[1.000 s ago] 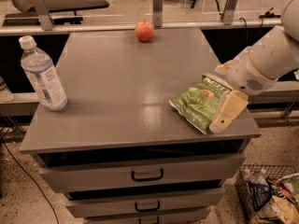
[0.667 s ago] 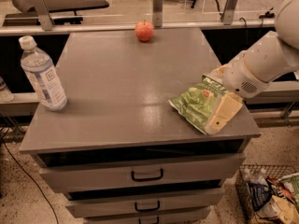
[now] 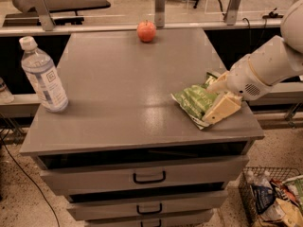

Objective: Move green jalapeno chip bag near apple

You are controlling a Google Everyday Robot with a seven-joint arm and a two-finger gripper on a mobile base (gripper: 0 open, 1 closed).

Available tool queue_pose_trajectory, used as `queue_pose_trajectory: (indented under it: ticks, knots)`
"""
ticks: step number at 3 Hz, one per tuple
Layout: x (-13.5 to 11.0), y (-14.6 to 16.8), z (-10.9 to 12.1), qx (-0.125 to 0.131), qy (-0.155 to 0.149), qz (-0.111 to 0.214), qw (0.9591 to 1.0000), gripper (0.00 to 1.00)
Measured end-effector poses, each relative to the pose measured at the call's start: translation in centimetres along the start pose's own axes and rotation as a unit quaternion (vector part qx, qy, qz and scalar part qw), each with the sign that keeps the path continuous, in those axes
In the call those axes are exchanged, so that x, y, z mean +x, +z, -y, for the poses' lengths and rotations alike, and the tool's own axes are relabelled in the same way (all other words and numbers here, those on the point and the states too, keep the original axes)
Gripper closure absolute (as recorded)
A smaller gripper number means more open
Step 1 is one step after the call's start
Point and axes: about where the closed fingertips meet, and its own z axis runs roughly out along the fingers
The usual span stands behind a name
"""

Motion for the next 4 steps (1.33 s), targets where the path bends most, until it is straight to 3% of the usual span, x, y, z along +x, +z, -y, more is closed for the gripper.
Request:
queue_pose_trajectory:
  ticks: [2,3,4]
  knots:
    - [-1.0,-1.9,0.3,0.013,-0.016,0.013,0.9997,0.94]
    - [-1.9,-3.7,0.6,0.031,-0.032,0.021,0.9988,1.00]
    - [-2.4,-7.3,2.0,0.072,-0.052,0.026,0.9957,1.00]
